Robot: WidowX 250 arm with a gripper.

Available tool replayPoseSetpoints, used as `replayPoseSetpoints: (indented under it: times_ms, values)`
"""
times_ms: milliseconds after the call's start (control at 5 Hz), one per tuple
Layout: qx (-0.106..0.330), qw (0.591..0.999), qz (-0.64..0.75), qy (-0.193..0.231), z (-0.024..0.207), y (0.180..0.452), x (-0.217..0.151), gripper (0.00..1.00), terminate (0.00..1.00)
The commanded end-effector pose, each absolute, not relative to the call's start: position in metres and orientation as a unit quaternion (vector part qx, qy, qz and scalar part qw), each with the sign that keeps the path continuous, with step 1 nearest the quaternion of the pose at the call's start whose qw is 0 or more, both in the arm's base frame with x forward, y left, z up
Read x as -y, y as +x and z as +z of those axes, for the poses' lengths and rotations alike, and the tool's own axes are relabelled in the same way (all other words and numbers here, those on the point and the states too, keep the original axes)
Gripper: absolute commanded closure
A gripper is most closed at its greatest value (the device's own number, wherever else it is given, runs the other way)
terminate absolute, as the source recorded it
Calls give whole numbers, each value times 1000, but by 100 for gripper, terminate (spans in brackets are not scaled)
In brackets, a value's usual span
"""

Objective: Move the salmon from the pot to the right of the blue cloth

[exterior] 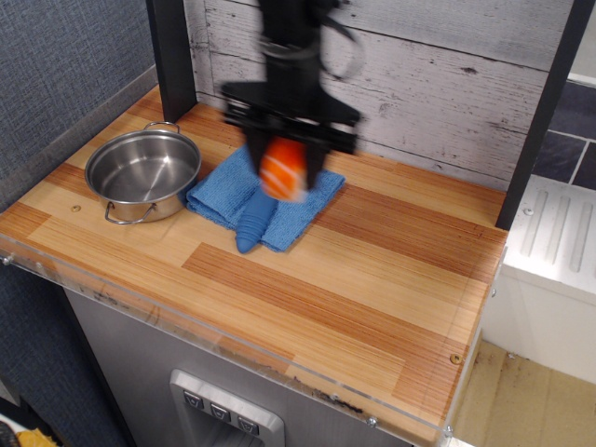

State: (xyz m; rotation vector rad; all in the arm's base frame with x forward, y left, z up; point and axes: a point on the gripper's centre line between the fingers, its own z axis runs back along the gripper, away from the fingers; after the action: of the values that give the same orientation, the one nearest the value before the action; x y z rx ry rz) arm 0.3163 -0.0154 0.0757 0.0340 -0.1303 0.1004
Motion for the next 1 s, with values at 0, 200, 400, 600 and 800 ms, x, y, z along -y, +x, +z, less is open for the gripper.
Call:
replayPoseSetpoints:
  times_ms: [0, 200, 400, 600, 800]
  values:
    - [53, 998, 33, 26, 52, 325, 72, 100, 0]
    - [40, 998, 36, 31, 38, 329, 72, 100, 0]
    - [22, 998, 53, 35, 30, 334, 60, 0, 0]
    - [11, 998, 56, 33, 33, 337, 51, 0, 0]
    - [43, 997, 54, 17, 76, 330, 39, 0, 0]
